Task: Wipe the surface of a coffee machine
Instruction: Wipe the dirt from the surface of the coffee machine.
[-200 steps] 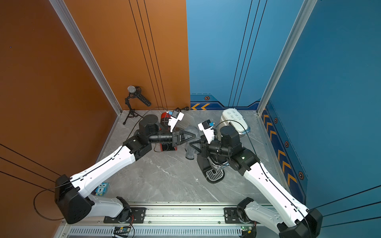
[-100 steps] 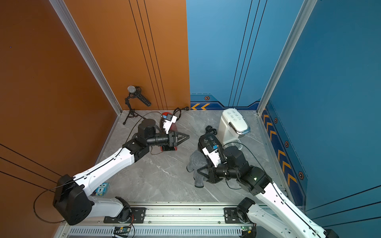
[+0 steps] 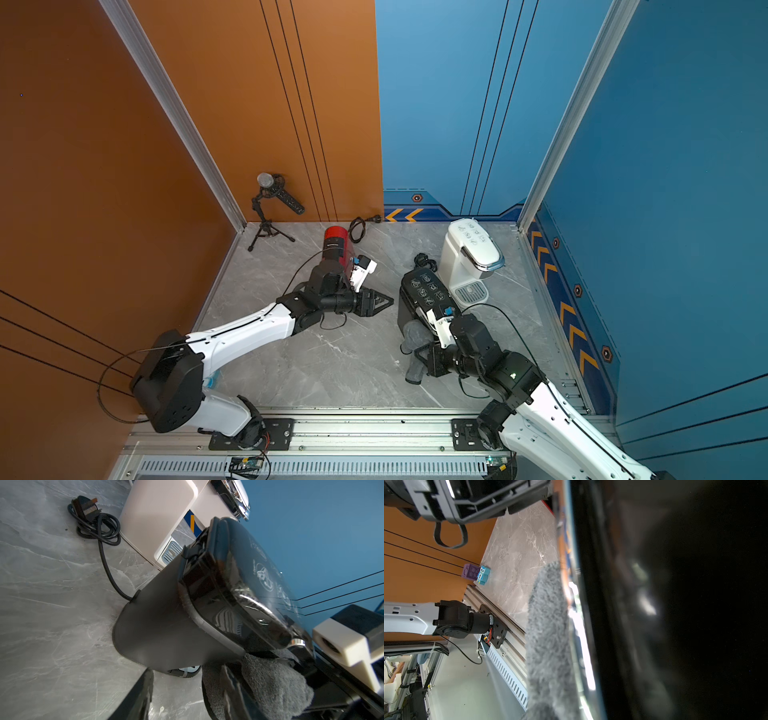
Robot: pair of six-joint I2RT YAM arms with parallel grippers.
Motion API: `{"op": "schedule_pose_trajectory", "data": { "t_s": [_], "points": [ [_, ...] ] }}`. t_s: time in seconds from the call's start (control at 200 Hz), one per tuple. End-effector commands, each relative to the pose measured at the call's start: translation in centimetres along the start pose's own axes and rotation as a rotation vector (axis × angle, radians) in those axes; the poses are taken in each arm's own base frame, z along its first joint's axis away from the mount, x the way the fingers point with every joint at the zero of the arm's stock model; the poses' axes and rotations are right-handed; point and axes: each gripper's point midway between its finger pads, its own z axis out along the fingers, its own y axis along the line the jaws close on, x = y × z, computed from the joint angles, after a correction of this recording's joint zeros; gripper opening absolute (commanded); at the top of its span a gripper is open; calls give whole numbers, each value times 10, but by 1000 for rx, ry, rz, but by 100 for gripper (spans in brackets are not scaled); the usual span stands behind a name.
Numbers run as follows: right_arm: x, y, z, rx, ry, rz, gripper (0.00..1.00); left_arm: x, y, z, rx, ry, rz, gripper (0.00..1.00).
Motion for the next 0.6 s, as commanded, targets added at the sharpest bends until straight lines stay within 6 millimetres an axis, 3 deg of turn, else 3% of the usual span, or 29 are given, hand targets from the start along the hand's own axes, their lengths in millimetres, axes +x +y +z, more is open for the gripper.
{"op": "schedule_pose_trajectory", "data": {
  "t_s": [0.0,0.065,0.195,0.28,0.47,0.59],
  "points": [
    [47,-57,-5,267,113,188,1,8,7,12,-51,5,24,52],
    [39,-52,-16,223,26,224,1,12,6,18,-65,12,26,52],
    [10,-21,-52,63,-149,214,1,21,0,31,-69,36,53,52],
    [7,-22,-68,89,-170,227,1,23,-1,36,-66,45,52,52],
    [28,-65,-49,323,-77,335,1,25,2,38,-109,29,45,53],
    [34,-88,-29,367,-127,402,2,29,2,40,-113,23,39,53]
  ]
}}
